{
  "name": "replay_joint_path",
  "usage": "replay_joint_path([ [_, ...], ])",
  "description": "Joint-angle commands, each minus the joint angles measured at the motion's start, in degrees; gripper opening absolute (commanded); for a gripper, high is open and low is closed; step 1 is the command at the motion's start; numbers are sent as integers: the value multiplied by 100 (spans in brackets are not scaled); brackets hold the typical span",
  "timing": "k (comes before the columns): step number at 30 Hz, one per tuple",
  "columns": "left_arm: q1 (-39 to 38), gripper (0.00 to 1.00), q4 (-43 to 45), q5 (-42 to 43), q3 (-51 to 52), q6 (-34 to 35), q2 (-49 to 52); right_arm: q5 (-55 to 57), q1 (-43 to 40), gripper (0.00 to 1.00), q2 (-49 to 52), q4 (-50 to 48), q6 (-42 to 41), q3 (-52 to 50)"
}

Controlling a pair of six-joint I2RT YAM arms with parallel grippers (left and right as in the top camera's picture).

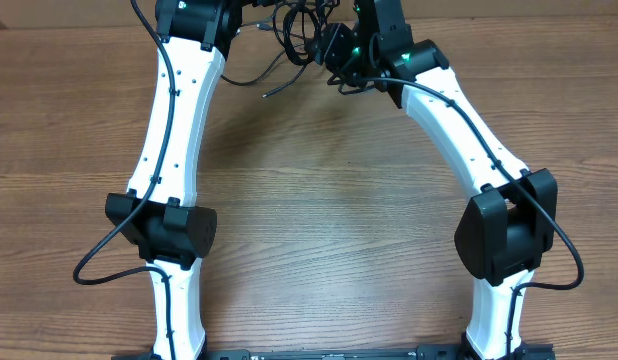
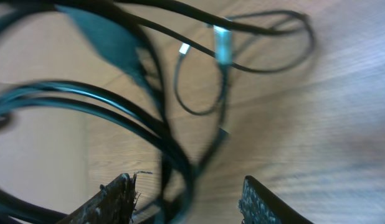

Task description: Untangle cables

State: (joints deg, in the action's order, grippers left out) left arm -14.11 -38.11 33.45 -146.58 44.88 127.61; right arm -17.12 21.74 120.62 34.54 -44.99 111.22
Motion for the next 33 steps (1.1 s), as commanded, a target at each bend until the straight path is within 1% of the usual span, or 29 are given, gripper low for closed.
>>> replay_joint_path([
  [1,26,4,59,229,-170,11,-197,24,120,53,107,-372,-2,-22],
  [3,26,4,85,417,-170,66,-197,238,120,50,192,-518,-4,-22],
  [4,28,4,109,494,-170,66,-197,374,120,45,262,-560,-4,-22],
  [7,28,4,164,505,-170,57,-205,935,120,25,437,-435,-50,-22],
  [8,39,4,195,503,-173,59,-208,1126,118,22,474,-339,-125,-22],
  [11,153,4,293,542,-199,170,-240,1917,94,17,490,94,-422,-22],
  [14,358,4,382,664,-264,289,-299,2553,11,14,490,592,-525,-22],
  [16,538,4,481,697,-278,295,-389,2684,-63,13,494,1023,-601,-24],
  [18,719,4,518,514,-280,289,-481,2754,-133,13,494,1453,-597,-24],
  [20,892,4,518,264,-280,251,-540,2758,-201,8,494,1803,-579,-24],
  [21,1010,4,520,166,-280,243,-549,2686,-245,4,494,1982,-579,-22],
  [23,1126,4,479,39,-278,197,-549,2256,-317,4,450,2057,-435,-20],
  [28,1139,4,-175,-428,-271,-181,-522,15,-437,4,118,1626,811,127],
  [29,1095,4,-304,-503,-271,-247,-514,-297,-437,4,28,1558,1019,184],
  [31,1005,4,-511,-603,-262,-304,-487,-651,-435,4,-184,1443,1248,271],
  [33,905,4,-651,-621,-262,-431,-448,-706,-437,4,-417,1228,1250,286],
])
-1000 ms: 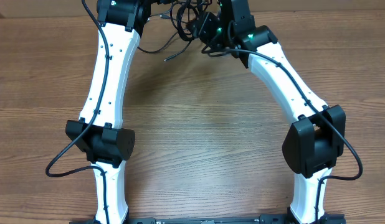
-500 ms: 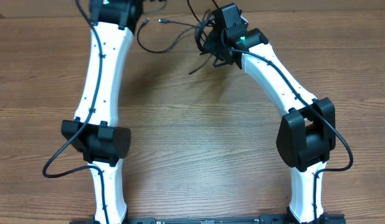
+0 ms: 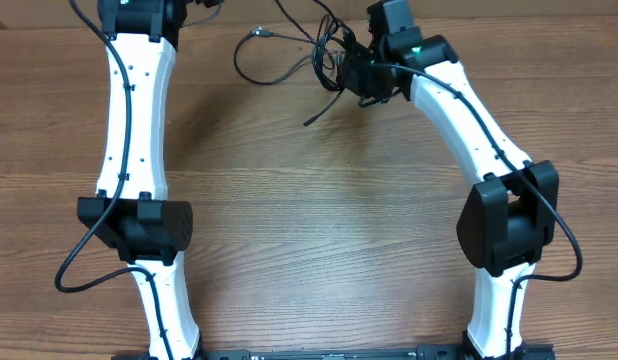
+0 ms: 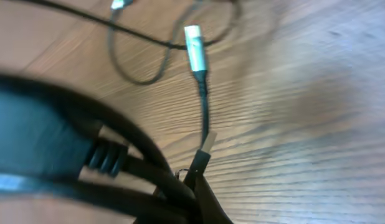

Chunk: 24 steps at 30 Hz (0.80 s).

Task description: Untangle cables

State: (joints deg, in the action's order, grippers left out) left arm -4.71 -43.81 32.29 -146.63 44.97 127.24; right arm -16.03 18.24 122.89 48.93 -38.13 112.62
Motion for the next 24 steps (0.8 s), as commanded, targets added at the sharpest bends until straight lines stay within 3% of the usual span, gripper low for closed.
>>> replay_joint_path([
  [1,-92,4,-140,-503,-258,-476,-385,-846,-90,4,-758,-382,564,146],
  [7,-459,9,-376,-505,-256,-588,-144,-1915,-92,4,-997,-1416,468,146],
  [14,-647,20,-586,-573,-256,-645,114,-2494,-166,4,-997,-1799,61,146],
  [15,-651,26,-595,-570,-256,-645,157,-2726,-192,4,-997,-1919,28,146],
  [19,-658,65,-706,-428,-251,-612,328,-3038,-339,4,-997,-2083,-546,146],
  [24,-662,77,-793,240,-251,-614,516,-2966,-455,4,-994,-2135,-664,146],
])
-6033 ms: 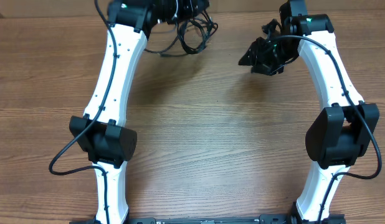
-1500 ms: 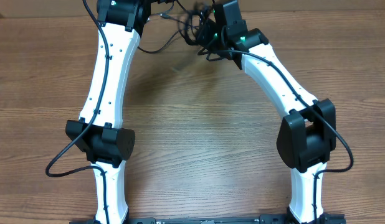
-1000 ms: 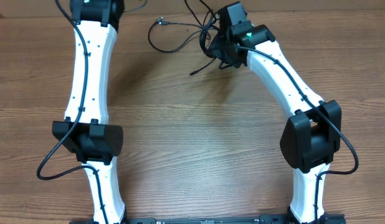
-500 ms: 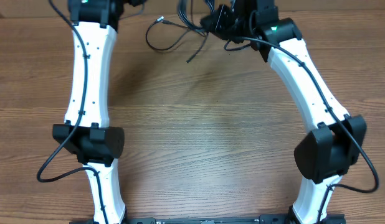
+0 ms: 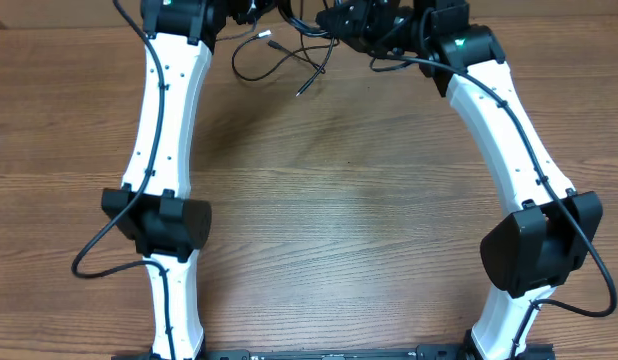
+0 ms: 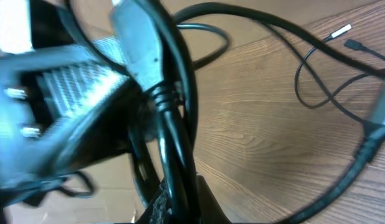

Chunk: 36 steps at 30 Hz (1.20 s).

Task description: Untangle cables

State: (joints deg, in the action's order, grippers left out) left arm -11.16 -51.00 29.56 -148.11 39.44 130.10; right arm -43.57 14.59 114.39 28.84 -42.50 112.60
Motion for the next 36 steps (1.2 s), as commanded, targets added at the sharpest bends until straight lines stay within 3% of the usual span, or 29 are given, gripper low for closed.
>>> replay_joint_path([
  [1,-17,78,-208,540,-103,-39,238,-151,-105,4,-144,-144,-321,149],
  [5,-7,83,-743,597,-103,278,245,229,-118,4,-144,-162,-337,149],
  [12,-44,62,-743,1268,-103,876,251,407,-116,4,-144,-155,-337,149],
  [17,-87,24,-612,1246,-103,1034,275,348,-48,4,-144,-15,-334,149],
  [19,-87,4,-396,1241,-101,1029,278,352,0,4,-144,96,-328,149],
  [24,-66,4,398,1252,-101,922,278,308,96,5,-144,529,170,149],
  [29,103,4,549,1145,-101,879,278,-527,101,4,-144,1137,1611,149],
  [36,540,4,876,1156,-101,713,278,-675,-11,4,-146,2730,2778,149],
])
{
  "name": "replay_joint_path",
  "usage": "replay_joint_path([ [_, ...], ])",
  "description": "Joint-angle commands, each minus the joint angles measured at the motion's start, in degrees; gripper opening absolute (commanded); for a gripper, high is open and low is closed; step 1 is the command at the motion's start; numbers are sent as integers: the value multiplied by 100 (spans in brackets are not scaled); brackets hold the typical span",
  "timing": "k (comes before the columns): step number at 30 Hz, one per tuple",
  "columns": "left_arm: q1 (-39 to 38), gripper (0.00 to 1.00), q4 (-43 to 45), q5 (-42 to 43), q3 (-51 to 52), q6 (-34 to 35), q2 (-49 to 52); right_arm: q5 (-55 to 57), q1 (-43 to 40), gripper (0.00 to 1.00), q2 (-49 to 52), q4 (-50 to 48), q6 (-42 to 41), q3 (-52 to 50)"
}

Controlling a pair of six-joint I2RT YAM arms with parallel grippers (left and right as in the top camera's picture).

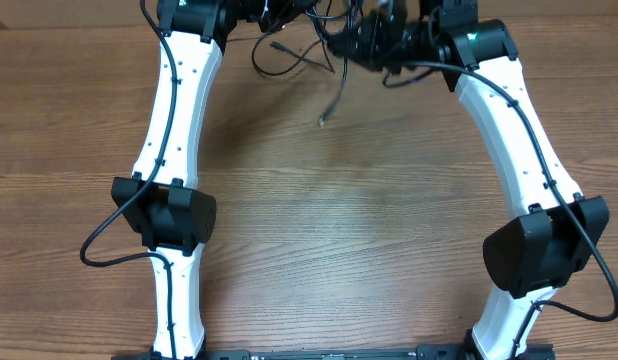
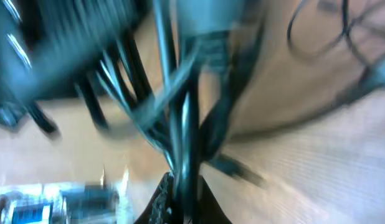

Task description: Untangle cables

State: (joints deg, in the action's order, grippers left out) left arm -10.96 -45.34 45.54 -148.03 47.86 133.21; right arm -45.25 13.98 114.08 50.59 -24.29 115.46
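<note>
A tangle of thin black cables lies at the far edge of the wooden table, between my two arms. One loose end trails toward the table's middle and ends in a small plug. My right gripper reaches into the tangle from the right. In the blurred right wrist view its fingers are shut on a bundle of black cables that runs up between them. My left gripper sits at the tangle's left side, cut off by the frame's top edge, its jaws hidden.
The wooden table stretches toward me between both arms. My left arm's black elbow and right arm's elbow stand over its near half. Each arm's own black cable loops out beside it.
The loose plug end lies farther toward the table's middle and more to the right. My left arm's head has shifted a little right. My right gripper stays shut on the cables.
At first my right gripper stood open with cables between its fingers, the left arm close by. Then it was shut on the cables with the left arm swung away left. Later both arms met at the far edge, and now the loose end hangs lower.
</note>
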Motion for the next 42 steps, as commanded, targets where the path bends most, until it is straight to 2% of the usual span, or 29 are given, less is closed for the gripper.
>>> replay_joint_path([
  [1,555,4,304,-387,-109,-238,-33,-479,13,4,-116,623,957,-138],
  [6,608,4,278,-68,-109,-881,-33,-452,-184,4,-116,691,955,-138],
  [15,608,4,260,269,-109,-1008,-33,520,-348,4,-116,706,782,-138],
  [19,560,4,249,459,-109,-1217,-33,-468,-302,4,-116,-42,748,-138],
  [23,365,4,254,514,-109,-1397,-33,-581,-61,4,-116,-824,208,-138],
  [27,149,4,289,555,-109,-1532,-33,120,164,4,-107,-1143,-402,-138],
  [31,37,4,396,817,-109,-1626,-33,769,372,4,-103,-1360,-426,-138],
  [36,31,4,402,1364,-109,-1895,-33,1934,363,4,-101,-1436,-885,-138],
  [38,44,4,400,1707,-109,-2192,-33,1956,317,10,-105,-1648,-894,-138],
  [41,57,4,387,1873,-109,-2422,-33,1945,221,32,-131,-1679,-894,-138],
  [42,72,4,387,1860,-109,-2511,-33,1915,179,36,-157,-1556,-892,-138],
])
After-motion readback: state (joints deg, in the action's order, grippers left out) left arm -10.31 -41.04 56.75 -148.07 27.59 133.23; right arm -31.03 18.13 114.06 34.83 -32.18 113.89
